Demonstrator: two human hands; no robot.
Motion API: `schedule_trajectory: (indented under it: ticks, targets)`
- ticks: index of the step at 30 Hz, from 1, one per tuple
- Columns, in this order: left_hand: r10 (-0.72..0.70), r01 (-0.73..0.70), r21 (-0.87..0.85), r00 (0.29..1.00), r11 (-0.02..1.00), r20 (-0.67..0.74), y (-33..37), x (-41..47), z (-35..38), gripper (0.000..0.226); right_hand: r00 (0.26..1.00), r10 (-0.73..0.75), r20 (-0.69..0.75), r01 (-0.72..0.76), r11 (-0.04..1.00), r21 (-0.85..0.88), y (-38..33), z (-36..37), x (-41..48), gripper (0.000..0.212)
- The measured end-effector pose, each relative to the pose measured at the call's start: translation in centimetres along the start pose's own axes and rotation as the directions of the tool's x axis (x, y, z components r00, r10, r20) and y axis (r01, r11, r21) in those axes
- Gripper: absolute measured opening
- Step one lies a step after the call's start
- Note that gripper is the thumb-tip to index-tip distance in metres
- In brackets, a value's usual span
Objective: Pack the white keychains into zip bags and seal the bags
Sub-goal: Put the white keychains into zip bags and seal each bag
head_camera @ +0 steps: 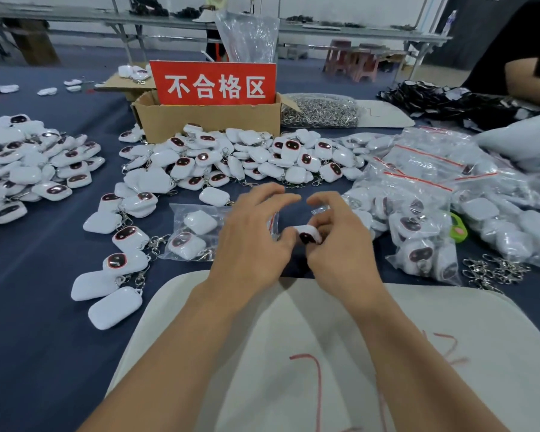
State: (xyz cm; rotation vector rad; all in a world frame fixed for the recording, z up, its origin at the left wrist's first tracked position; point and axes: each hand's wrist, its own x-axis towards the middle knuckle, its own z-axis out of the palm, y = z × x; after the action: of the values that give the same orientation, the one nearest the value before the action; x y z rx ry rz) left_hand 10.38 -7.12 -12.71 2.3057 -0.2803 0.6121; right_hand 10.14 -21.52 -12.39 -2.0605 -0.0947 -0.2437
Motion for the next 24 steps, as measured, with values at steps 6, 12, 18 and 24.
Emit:
schedule_trajectory:
  ticks: [6, 12, 18, 24]
  targets:
    - [-0.153, 0.169, -0.341, 0.985, 0.925, 0.075, 1.0, -0.1, -0.3, 0.025, 0.986, 0.164, 0.026, -0.158, 0.883, 0.442, -0.2, -1.5, 0.5, 0.042]
    - [-0.317, 0.334, -0.567, 0.939, 0.753, 0.132, 1.5, -0.2, -0.6, 0.03, 0.946, 0.242, 0.213, -0.323, 0.716, 0.619, -0.8, -1.7, 0.6, 0.022]
    - [-0.312, 0.356, -0.484, 0.934, 0.799, 0.172, 1.2, -0.4, -0.6, 0.024, 0.963, 0.251, 0.097, -0.266, 0.838, 0.476, -0.8, -1.4, 0.3, 0.025]
    - [-0.31, 0.347, -0.508, 0.937, 0.789, 0.159, 1.2, -0.2, -0.6, 0.018, 0.982, 0.184, 0.052, -0.188, 0.877, 0.441, -1.0, -1.1, 0.1, 0.026]
